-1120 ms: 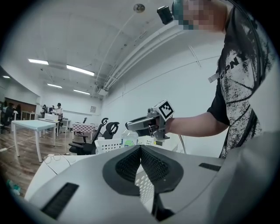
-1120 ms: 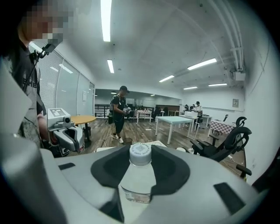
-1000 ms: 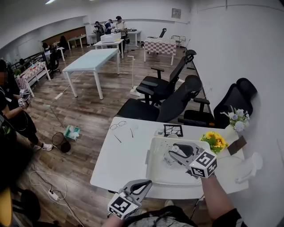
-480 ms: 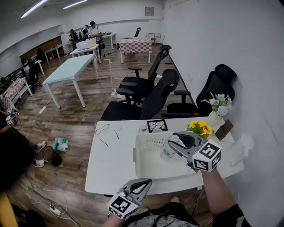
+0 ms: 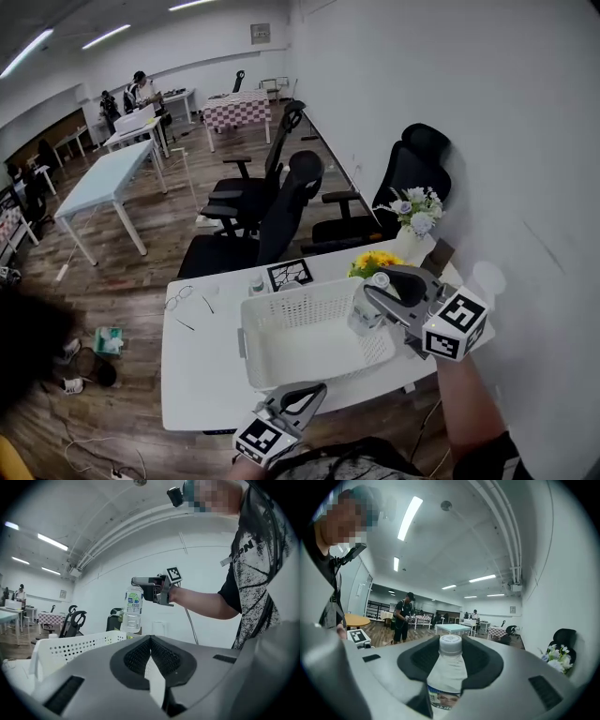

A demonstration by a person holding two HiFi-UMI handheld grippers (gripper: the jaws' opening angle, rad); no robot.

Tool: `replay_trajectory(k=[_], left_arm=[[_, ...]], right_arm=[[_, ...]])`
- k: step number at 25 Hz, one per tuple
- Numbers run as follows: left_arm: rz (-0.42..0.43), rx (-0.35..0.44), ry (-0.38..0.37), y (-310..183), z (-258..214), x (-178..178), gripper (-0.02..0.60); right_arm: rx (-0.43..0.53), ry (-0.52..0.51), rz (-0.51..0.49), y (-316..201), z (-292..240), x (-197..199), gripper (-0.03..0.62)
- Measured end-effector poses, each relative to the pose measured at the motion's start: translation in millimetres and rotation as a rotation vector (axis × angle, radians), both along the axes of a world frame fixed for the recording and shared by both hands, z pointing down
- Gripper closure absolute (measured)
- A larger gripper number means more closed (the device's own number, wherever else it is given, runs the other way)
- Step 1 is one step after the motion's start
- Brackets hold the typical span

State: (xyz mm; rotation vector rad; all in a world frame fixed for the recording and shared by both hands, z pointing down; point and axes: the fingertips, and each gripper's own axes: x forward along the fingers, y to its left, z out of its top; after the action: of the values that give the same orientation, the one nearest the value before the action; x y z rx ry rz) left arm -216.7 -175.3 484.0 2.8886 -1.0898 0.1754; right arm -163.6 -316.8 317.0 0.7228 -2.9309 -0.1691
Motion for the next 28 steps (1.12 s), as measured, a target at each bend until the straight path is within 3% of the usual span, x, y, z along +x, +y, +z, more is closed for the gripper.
replay_trajectory(k=[9,12,16,28], left_arm=[[0.065,0.000,0.004,-21.5,-8.9,82.7,0.571],[0.083,-0.017,0.027,-24.4,-8.6,115.6,0.571],[0.102,-0.025,0.005,-26.4,-4.6,151.1,0.571],[0.071,-0.081,0.000,-38.5,15.0,203.7,0.571]], right_arm=[[-0.001,-0.007,0.103,-8.4,-3.2,105.7,0.434],[-0.022,0.007,0.140,-9.6,9.2,142.3,0.434],[-0.058,0.029,0.173,-8.8,37.0,184.6,0.434],[-0.097,0.012,0.233,-18.8,110.8,254.9,0.434]])
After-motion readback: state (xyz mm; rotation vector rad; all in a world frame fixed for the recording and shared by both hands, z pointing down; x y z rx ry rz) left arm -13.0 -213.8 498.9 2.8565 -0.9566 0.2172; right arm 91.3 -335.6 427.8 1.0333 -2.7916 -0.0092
